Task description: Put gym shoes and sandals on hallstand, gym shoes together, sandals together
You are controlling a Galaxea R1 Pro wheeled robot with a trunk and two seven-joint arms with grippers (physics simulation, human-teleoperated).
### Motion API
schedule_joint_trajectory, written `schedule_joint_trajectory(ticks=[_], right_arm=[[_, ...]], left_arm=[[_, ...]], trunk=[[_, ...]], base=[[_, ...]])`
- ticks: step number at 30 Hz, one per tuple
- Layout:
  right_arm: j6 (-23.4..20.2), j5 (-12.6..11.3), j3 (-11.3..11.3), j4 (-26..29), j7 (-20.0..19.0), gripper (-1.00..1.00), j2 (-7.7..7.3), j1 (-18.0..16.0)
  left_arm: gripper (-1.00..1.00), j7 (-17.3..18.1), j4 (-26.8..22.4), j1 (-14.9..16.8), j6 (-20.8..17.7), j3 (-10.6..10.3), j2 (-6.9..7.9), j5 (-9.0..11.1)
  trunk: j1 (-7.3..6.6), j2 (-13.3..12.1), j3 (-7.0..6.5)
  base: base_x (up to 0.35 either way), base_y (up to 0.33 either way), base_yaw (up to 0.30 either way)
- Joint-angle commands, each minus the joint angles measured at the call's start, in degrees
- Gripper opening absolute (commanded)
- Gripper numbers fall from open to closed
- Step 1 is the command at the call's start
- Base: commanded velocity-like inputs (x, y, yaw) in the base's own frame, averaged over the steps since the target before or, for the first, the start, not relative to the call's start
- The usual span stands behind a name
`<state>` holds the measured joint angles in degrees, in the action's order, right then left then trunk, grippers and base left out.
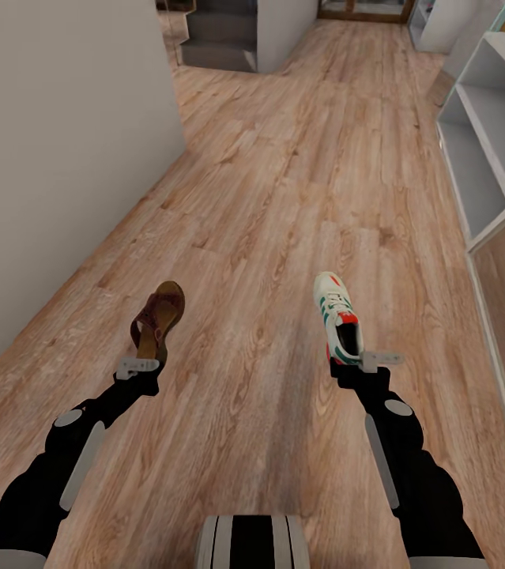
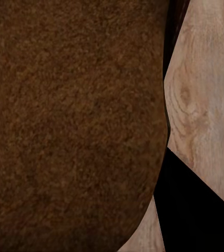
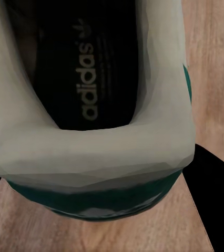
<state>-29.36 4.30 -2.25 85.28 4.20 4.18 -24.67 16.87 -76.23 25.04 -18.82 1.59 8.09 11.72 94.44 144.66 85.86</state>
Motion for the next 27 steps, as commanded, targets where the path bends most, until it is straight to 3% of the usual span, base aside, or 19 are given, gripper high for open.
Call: schedule_joint_trajectory(ticks=[1,27], right_arm=[[-0.35,0.44,-0.03,0.06,-0.02,-1.00,0.04,-0.03],[-0.26,0.38,-0.03,0.06,-0.04,-1.00,0.06,-0.03]], left_arm=[[-1.00,0.09,-0.05,0.01,-0.52,0.08,0.00,0.50],[-1.00,0.09,-0.05,0.02,-0.52,-0.01,-0.18,0.59]], trunk=[[-0.03,0.00,-0.28],[-0.70,-0.35,-7.89]], base=[[0.000,0.000,-0.107],[0.000,0.000,-0.005]])
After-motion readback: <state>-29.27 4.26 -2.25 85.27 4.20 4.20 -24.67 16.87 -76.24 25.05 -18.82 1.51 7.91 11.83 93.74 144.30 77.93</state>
